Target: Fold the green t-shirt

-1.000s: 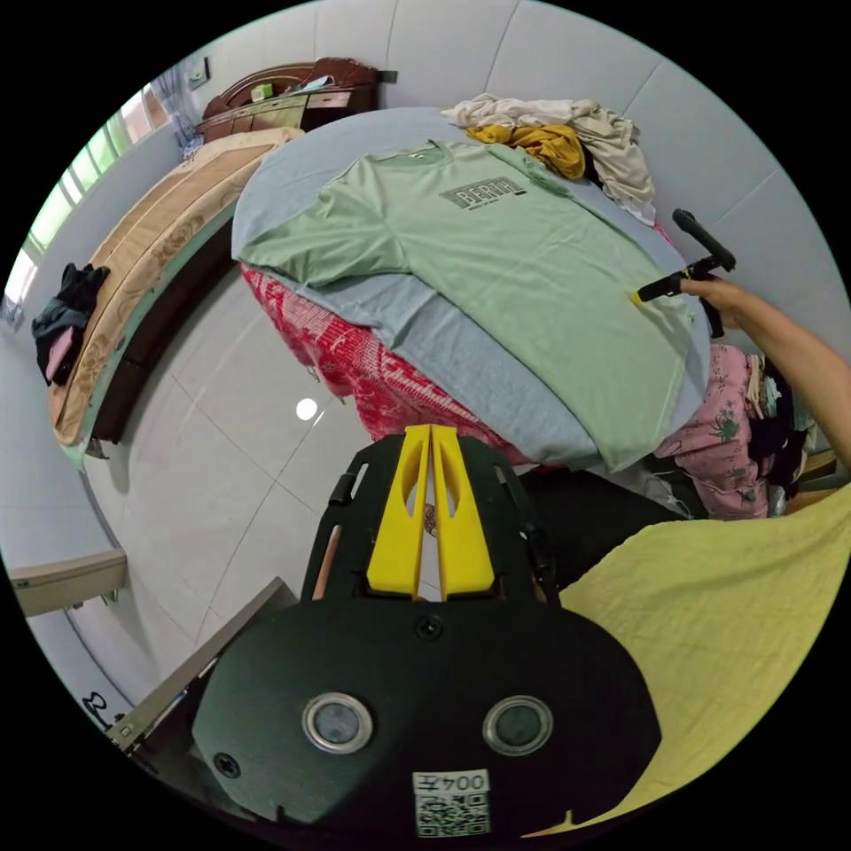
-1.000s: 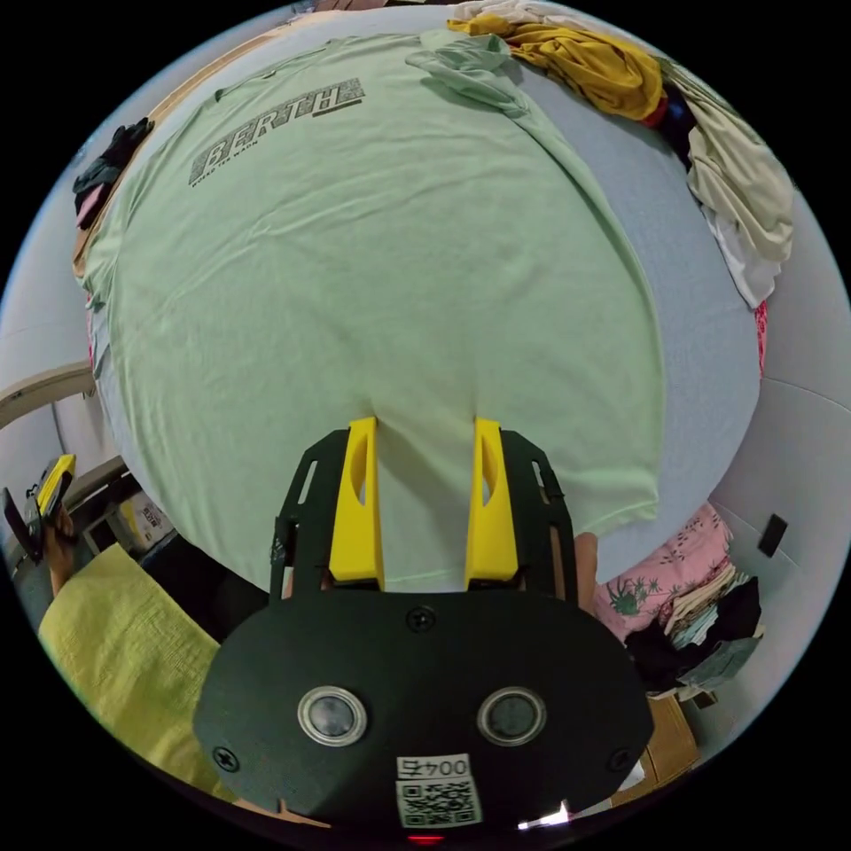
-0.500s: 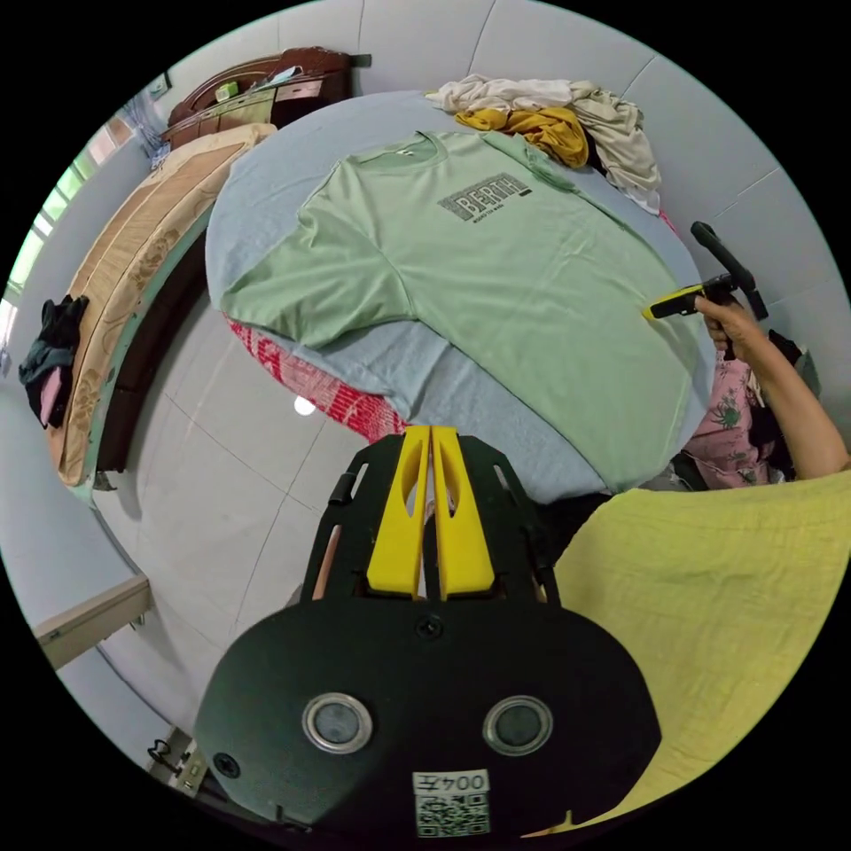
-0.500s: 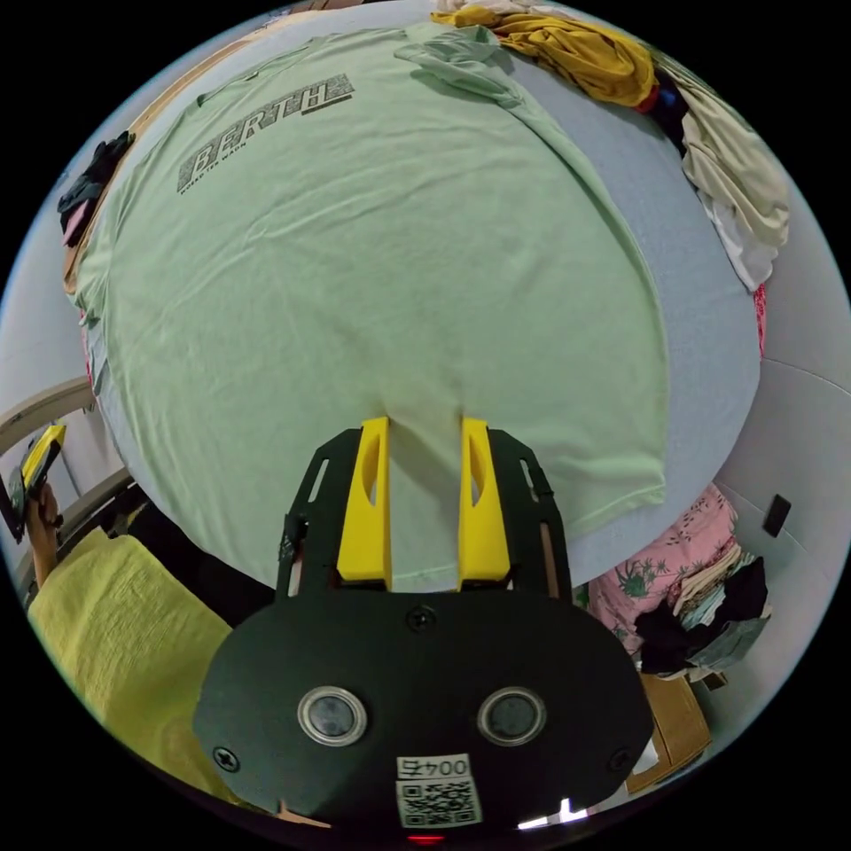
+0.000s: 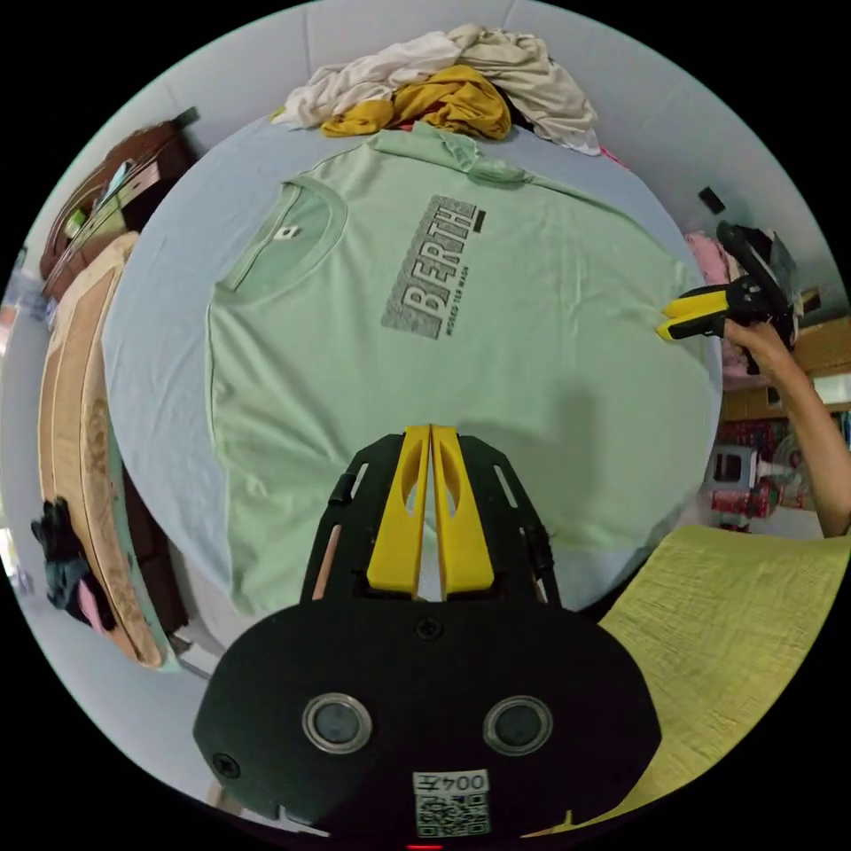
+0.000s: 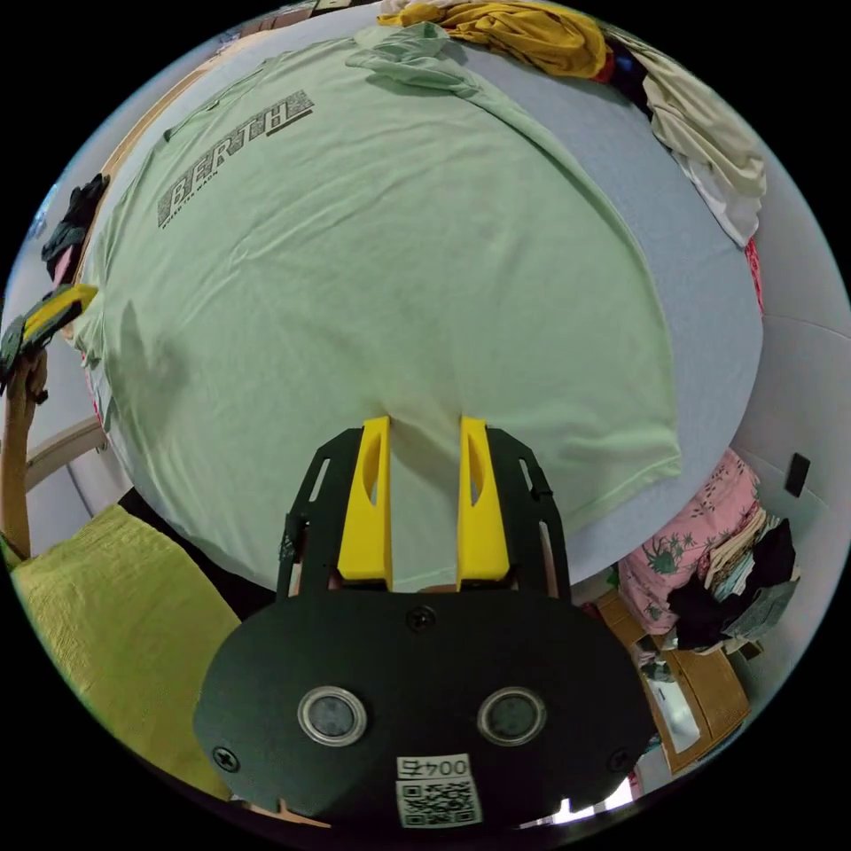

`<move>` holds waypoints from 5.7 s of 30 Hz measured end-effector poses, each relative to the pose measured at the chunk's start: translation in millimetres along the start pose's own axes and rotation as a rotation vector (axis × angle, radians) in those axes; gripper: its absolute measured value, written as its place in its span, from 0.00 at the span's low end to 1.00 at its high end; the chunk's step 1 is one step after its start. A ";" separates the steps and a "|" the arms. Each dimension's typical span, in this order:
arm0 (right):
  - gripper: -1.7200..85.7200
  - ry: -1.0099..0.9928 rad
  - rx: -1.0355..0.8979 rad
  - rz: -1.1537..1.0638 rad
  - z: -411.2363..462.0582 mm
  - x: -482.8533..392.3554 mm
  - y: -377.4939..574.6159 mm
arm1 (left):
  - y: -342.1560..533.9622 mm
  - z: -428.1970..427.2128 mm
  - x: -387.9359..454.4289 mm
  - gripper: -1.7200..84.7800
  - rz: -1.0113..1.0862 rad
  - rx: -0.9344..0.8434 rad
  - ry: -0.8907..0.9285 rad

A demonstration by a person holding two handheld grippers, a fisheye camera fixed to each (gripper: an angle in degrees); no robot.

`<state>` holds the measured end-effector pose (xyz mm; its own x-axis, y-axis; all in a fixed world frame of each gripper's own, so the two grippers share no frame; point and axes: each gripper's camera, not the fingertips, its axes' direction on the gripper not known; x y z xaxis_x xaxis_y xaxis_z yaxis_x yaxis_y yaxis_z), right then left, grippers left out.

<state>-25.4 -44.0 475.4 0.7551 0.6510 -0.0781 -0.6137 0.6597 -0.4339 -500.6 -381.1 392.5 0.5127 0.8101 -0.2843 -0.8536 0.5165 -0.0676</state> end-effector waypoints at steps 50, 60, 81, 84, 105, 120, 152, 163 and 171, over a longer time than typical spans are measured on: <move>0.09 -0.084 0.521 -0.351 -68.9 -45.6 -226.8 | -94.1 56.4 -31.3 0.02 -0.087 0.083 -0.089; 0.13 -0.268 0.613 -0.158 -120.2 28.1 -314.7 | -92.6 60.9 -33.0 0.02 -0.112 0.086 -0.096; 0.01 -0.465 0.651 -0.200 -123.7 83.9 -406.2 | -70.4 64.7 -54.5 0.08 -0.198 0.103 -0.033; 0.01 -0.505 0.675 -0.282 -130.2 73.1 -394.7 | -57.2 60.6 -58.4 0.11 -0.225 0.136 -0.009; 0.12 -0.569 0.638 0.073 3.7 123.2 -274.3 | 13.3 58.1 -72.0 0.09 -0.324 0.155 0.020; 0.09 -0.671 0.438 0.092 24.8 86.2 -280.2 | 55.1 57.8 -76.5 0.05 -0.357 0.149 0.045; 0.07 0.158 0.448 -0.224 1.8 -27.7 -238.3 | 134.1 57.4 -101.5 0.05 -0.367 0.092 0.047; 0.07 -0.116 0.531 -0.223 4.1 -116.1 -160.6 | 173.5 49.6 -115.4 0.06 -0.375 0.100 0.045; 0.09 -0.385 0.652 -0.345 12.0 -223.0 -43.3 | 278.7 16.4 -136.2 0.10 -0.584 0.270 0.061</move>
<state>-170.0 -213.2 522.4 0.8661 0.3775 0.3277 -0.4626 0.8537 0.2393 -806.8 -343.0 428.1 0.8728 0.3618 -0.3277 -0.3785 0.9255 0.0135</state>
